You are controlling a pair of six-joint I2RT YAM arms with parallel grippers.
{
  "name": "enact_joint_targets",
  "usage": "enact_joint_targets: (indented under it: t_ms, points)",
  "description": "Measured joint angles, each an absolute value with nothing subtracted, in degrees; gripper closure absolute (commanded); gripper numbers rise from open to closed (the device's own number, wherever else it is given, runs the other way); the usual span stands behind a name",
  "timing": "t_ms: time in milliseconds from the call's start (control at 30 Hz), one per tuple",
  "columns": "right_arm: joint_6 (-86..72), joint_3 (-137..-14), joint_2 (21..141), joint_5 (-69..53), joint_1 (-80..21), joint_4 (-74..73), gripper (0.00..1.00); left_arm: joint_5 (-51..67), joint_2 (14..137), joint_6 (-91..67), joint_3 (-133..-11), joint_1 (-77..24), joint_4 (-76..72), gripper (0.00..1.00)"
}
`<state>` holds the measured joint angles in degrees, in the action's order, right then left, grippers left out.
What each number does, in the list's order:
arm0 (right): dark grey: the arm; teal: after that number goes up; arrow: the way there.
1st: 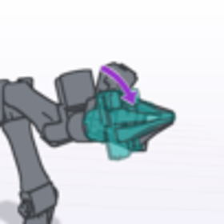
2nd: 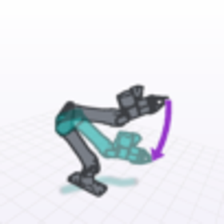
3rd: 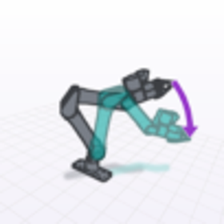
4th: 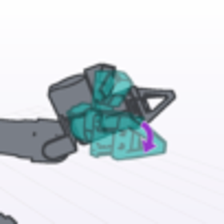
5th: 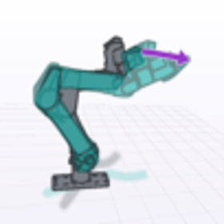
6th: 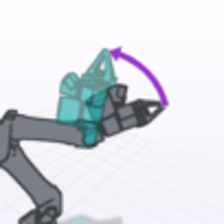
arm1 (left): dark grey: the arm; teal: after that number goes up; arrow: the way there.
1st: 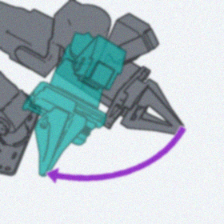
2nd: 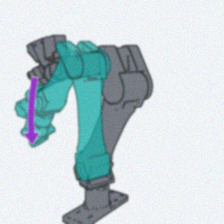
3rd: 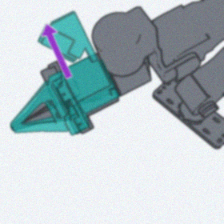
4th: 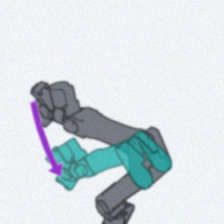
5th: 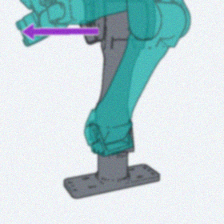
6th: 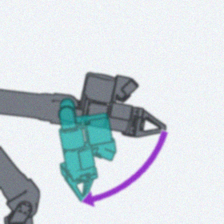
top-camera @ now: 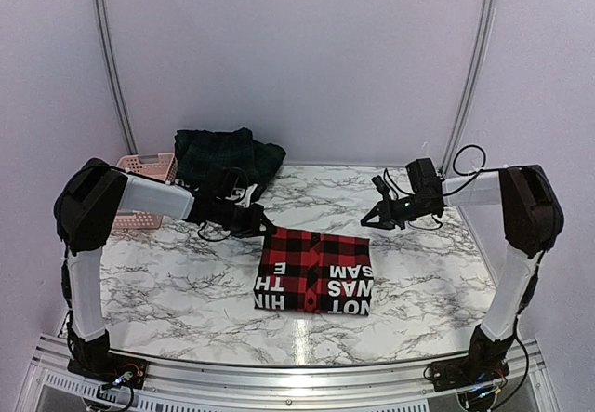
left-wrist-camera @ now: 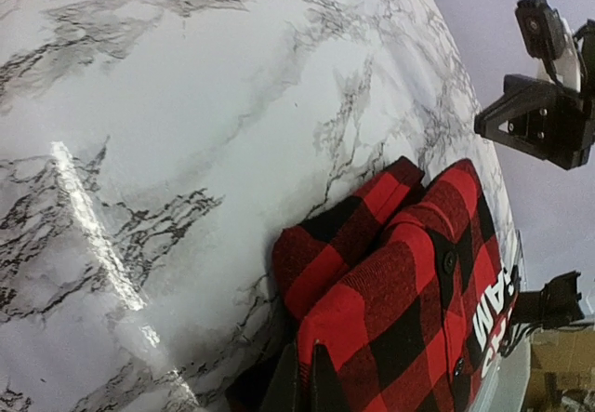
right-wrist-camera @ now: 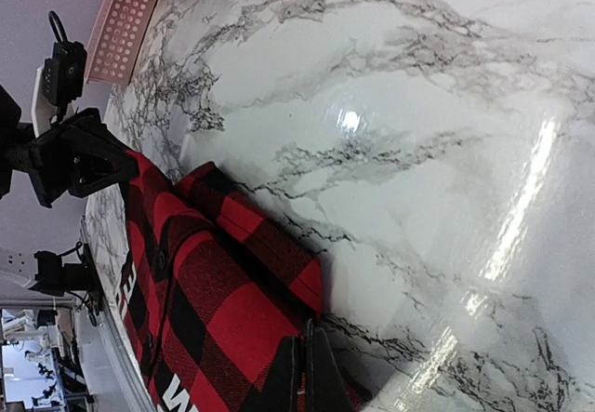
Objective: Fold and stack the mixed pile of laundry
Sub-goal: Adjust the square-folded T-shirt at the center of the board.
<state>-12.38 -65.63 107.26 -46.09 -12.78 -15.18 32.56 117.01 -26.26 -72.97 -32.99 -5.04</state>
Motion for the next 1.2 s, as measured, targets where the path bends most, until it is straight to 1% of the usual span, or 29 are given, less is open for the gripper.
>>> enact_joint_targets:
  t_ms: [133,167,200,267,300,333,367,433,533,633,667,700,733,800,833,867,900,933,1200]
  points:
    - [-11.6,-68.4,108.6,-45.9,-12.8,-15.5,1.00,32.5,117.1,-28.4,-73.1,-31.4,-6.4,1.00]
    - [-11.5,-68.8,109.4,-45.8,-12.8,-15.7,0.96,32.3,117.4,-28.7,-73.3,-30.9,-6.5,1.00]
    - [-11.2,-69.4,110.3,-45.8,-12.8,-16.0,0.81,32.0,117.9,-29.0,-73.7,-30.6,-6.5,1.00]
    - [-10.8,-70.3,112.2,-45.7,-12.8,-17.3,0.57,31.9,119.9,-29.4,-75.4,-30.0,-6.4,1.00]
    - [-10.8,-70.5,112.6,-45.7,-12.8,-17.7,0.48,31.9,120.9,-29.5,-76.0,-29.9,-6.5,1.00]
    - [-10.5,-70.5,112.8,-45.8,-12.8,-18.2,0.42,31.9,122.1,-29.6,-76.7,-29.7,-6.5,1.00]
    - [-11.1,-70.3,112.6,-46.0,-12.8,-18.4,0.40,31.9,122.8,-29.7,-77.0,-29.7,-6.5,1.00]
    - [-12.1,-68.4,110.8,-46.6,-12.8,-17.2,0.39,31.9,124.0,-29.8,-77.1,-29.7,-6.4,1.00]
    - [-14.5,-65.5,108.4,-48.1,-12.8,-15.0,0.42,31.9,124.8,-29.8,-77.1,-29.7,-6.4,1.00]
    - [-16.8,-64.9,108.8,-49.4,-12.8,-12.7,0.44,31.9,124.9,-29.8,-77.1,-29.7,-6.4,1.00]
    - [-17.5,-64.9,109.3,-49.6,-12.8,-11.9,0.46,32.0,124.9,-29.8,-77.1,-29.7,-6.4,1.00]
    - [-17.8,-64.9,109.8,-49.9,-12.8,-11.1,0.49,32.0,124.9,-29.8,-77.1,-29.7,-6.4,1.00]
    - [-18.3,-64.9,110.5,-50.2,-12.9,-10.5,0.55,32.0,125.0,-29.8,-77.1,-29.7,-6.4,1.00]
    - [-18.8,-65.3,112.4,-50.9,-13.1,-9.8,0.72,32.1,125.3,-29.8,-77.7,-29.7,-6.2,1.00]
    - [-18.9,-65.7,113.3,-51.2,-13.1,-9.6,0.78,32.1,125.6,-29.8,-78.0,-29.7,-6.2,1.00]
    - [-19.2,-66.2,114.5,-51.7,-13.1,-9.5,0.86,32.1,125.8,-29.7,-78.3,-29.7,-6.2,1.00]
    - [-19.4,-66.8,115.5,-52.1,-13.2,-9.5,0.97,32.1,125.9,-29.7,-78.5,-29.7,-6.2,1.00]
    - [-19.3,-67.5,116.4,-52.4,-13.3,-9.7,1.00,32.1,126.0,-29.7,-78.7,-29.7,-6.0,1.00]
    - [-16.7,-72.7,117.4,-50.6,-13.0,-12.6,1.00,31.1,126.1,-29.8,-78.8,-29.3,-6.1,1.00]
